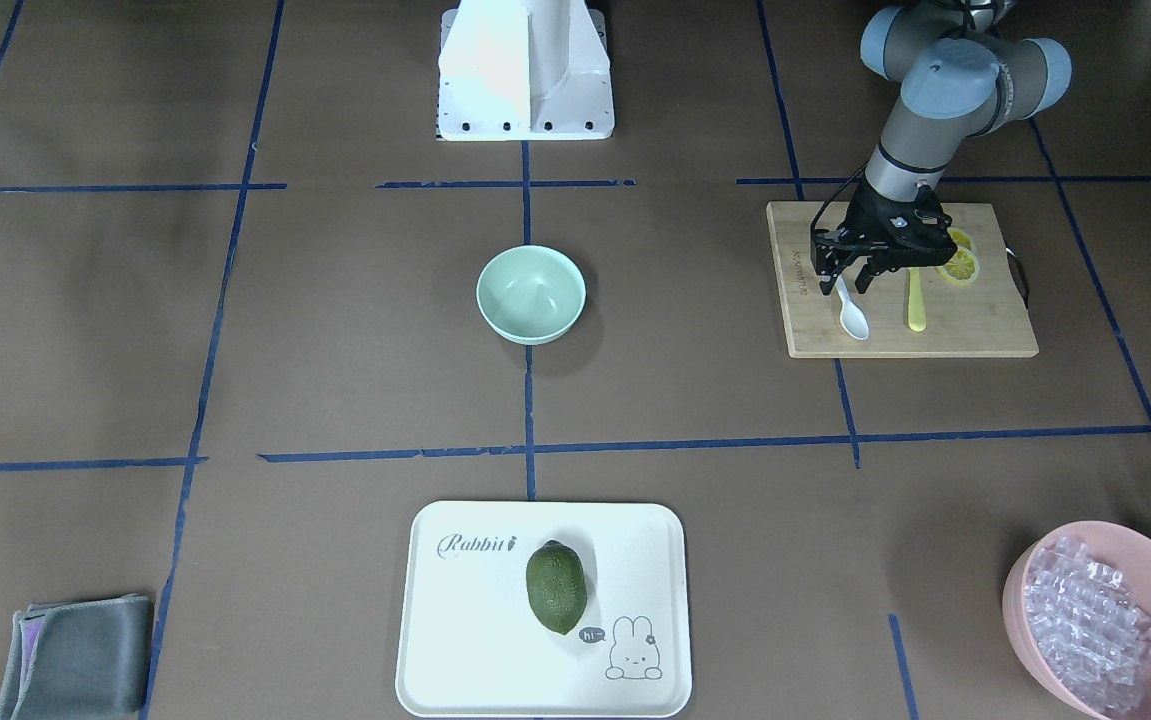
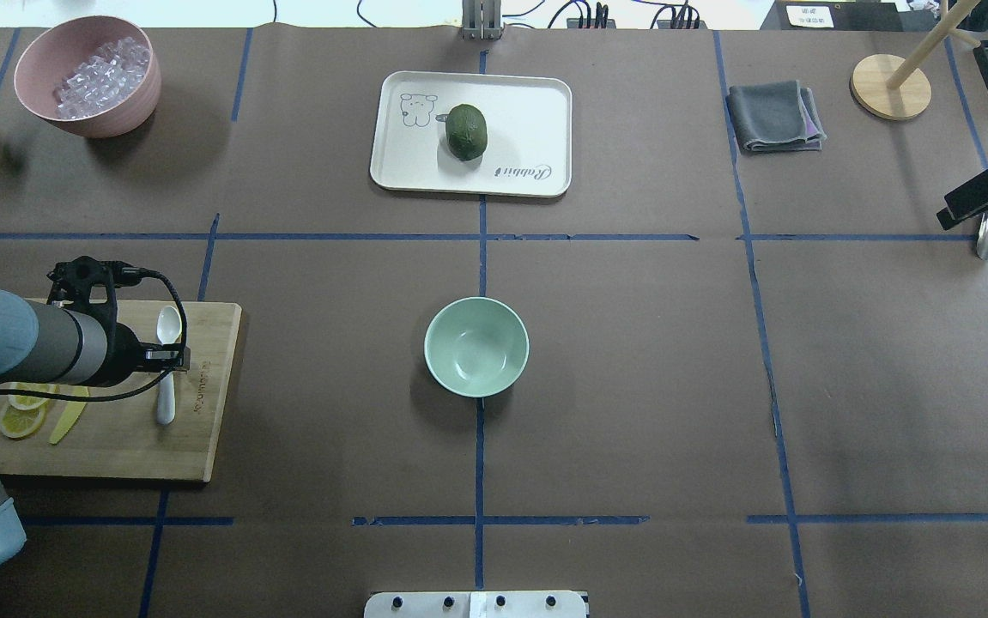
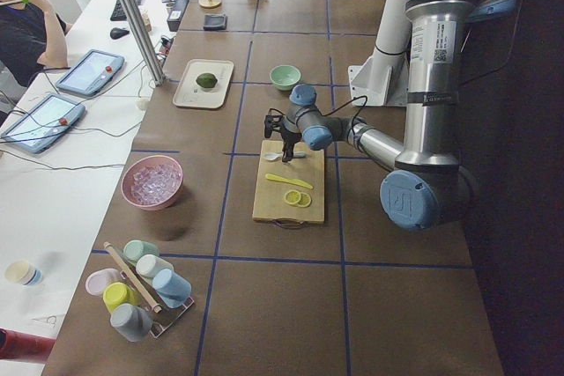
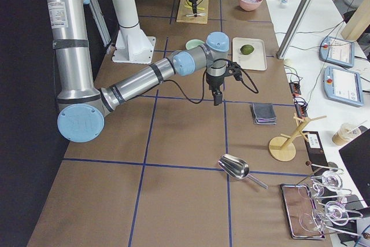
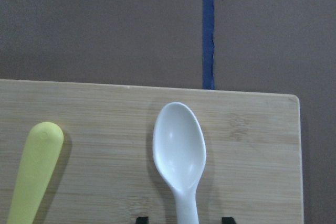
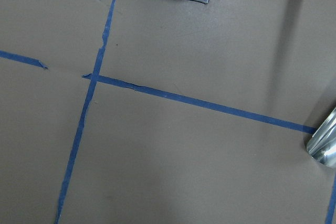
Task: Place spoon in bowl
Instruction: 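Lower the left gripper over the white spoon on the cutting board and grasp it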
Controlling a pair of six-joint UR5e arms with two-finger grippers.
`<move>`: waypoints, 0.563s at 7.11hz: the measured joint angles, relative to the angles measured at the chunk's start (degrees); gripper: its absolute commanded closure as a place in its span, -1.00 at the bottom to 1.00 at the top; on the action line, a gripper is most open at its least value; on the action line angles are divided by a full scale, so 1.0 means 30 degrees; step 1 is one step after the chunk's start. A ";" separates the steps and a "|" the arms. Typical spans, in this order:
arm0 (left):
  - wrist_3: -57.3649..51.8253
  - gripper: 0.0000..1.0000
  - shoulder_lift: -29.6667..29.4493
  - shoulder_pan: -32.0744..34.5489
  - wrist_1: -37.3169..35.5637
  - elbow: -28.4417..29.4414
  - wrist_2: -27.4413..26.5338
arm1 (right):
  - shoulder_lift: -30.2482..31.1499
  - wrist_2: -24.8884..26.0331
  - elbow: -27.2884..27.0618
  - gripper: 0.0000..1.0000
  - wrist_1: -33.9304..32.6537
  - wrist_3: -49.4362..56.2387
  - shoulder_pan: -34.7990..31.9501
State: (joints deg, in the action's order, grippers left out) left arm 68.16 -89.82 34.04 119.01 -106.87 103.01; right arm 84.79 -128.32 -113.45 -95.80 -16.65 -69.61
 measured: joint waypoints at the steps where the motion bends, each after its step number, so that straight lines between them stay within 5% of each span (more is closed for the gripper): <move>1: 0.0008 0.88 0.0000 0.0008 -0.0030 0.0009 0.0001 | -0.0004 -0.0001 -0.0001 -1.00 0.0001 -0.0010 -0.0001; 4: 0.0009 1.00 0.0005 0.0055 -0.0499 -0.0242 0.0380 | -0.0068 0.0025 -0.0004 -1.00 0.0001 -0.0040 -0.0001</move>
State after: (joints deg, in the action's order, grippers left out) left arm 68.18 -89.81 34.21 117.51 -107.60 104.15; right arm 84.58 -128.24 -113.47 -95.80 -16.77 -69.61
